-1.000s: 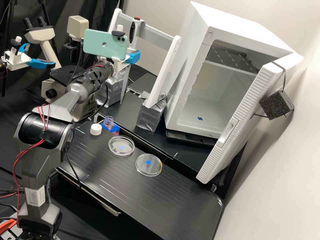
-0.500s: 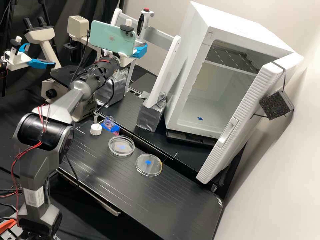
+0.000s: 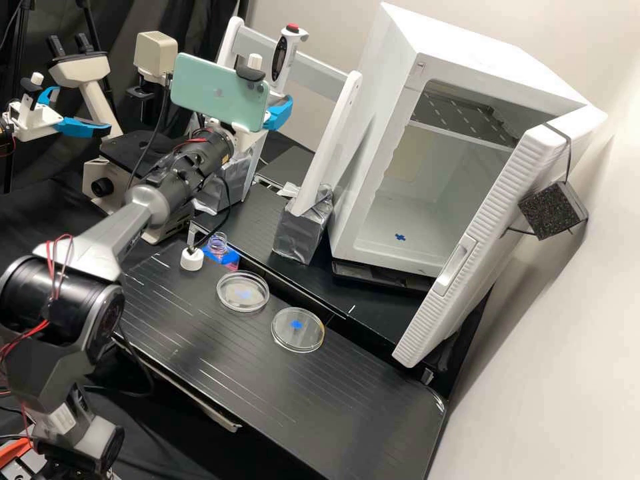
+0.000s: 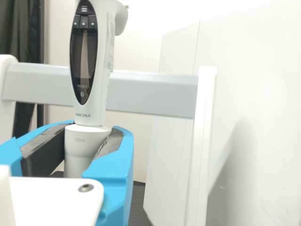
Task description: Use the pipette
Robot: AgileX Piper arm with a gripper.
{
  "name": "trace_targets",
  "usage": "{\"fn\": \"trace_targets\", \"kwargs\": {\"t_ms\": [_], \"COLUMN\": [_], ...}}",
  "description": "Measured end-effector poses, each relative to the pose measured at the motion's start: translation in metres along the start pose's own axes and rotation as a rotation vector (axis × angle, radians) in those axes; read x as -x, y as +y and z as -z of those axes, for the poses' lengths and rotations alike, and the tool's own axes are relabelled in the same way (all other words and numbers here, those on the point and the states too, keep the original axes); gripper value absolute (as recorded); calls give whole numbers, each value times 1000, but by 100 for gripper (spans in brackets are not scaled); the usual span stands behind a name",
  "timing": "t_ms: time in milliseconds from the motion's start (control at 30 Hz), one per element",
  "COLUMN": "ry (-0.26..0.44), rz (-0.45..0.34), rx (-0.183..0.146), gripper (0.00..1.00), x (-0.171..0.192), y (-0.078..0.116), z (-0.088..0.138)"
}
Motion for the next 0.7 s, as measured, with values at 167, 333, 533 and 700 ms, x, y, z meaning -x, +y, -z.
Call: {"fn": "trace_targets", "kwargs": {"t_ms": [167, 333, 533, 700], "ry": [-1, -1, 7, 5], "rz": [-19, -67, -89, -58], "rx": [-31, -64, -75, -70], "gripper": [0, 0, 0, 0], "x": [18, 39, 52, 57], "y": [-1, -4, -16, -29], "z": [-8, -18, -24, -26]}}
